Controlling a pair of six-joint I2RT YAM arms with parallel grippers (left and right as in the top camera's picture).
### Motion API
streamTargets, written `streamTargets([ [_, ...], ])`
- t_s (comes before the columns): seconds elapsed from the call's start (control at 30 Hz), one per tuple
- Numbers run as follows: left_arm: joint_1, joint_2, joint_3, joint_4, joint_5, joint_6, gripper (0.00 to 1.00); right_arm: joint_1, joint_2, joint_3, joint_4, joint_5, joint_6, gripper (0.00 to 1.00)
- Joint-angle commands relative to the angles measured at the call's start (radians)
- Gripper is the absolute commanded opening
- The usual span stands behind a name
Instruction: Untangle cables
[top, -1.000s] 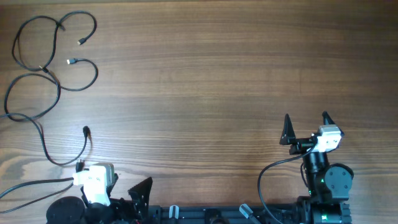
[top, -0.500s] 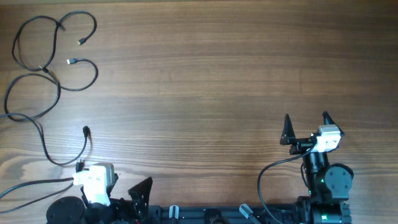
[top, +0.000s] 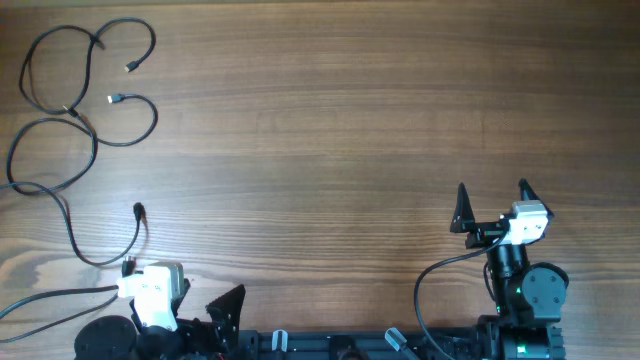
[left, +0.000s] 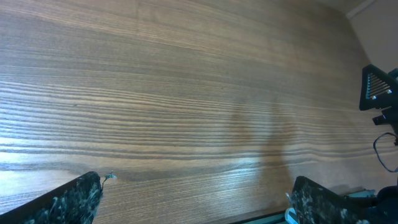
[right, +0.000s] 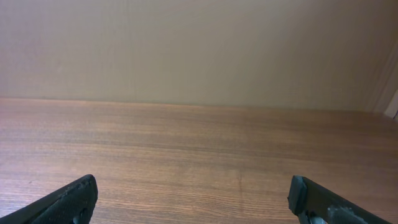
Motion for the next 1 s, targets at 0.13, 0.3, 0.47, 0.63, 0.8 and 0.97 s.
streamTargets([
  [0.13, -0.003, -0.005, -0.003, 0.000, 0.016, -0.005, 1.00, -0.005, -0.012, -0.001, 0.003, 0.016, 0.005, 1.00],
  [0.3, -0.003, -0.005, -0.003, 0.000, 0.016, -0.005, 1.00, -0.005, -0.012, -0.001, 0.003, 0.016, 0.005, 1.00],
  [0.47, -0.003, -0.005, -0.003, 0.000, 0.015, -0.005, 1.00, -0.005, -0.012, -0.001, 0.003, 0.016, 0.005, 1.00],
  [0.63, -0.003, -0.005, -0.003, 0.000, 0.016, -0.005, 1.00, -0.005, -0.012, -0.001, 0.003, 0.016, 0.005, 1.00],
  [0.8, -0.003, -0.005, -0.003, 0.000, 0.016, -0.005, 1.00, -0.005, -0.012, -0.001, 0.003, 0.016, 0.005, 1.00],
  [0.97, -0.003, -0.006, -0.004, 0.134, 0.042, -0.004, 1.00, -0.005, -0.012, -0.001, 0.003, 0.016, 0.005, 1.00],
])
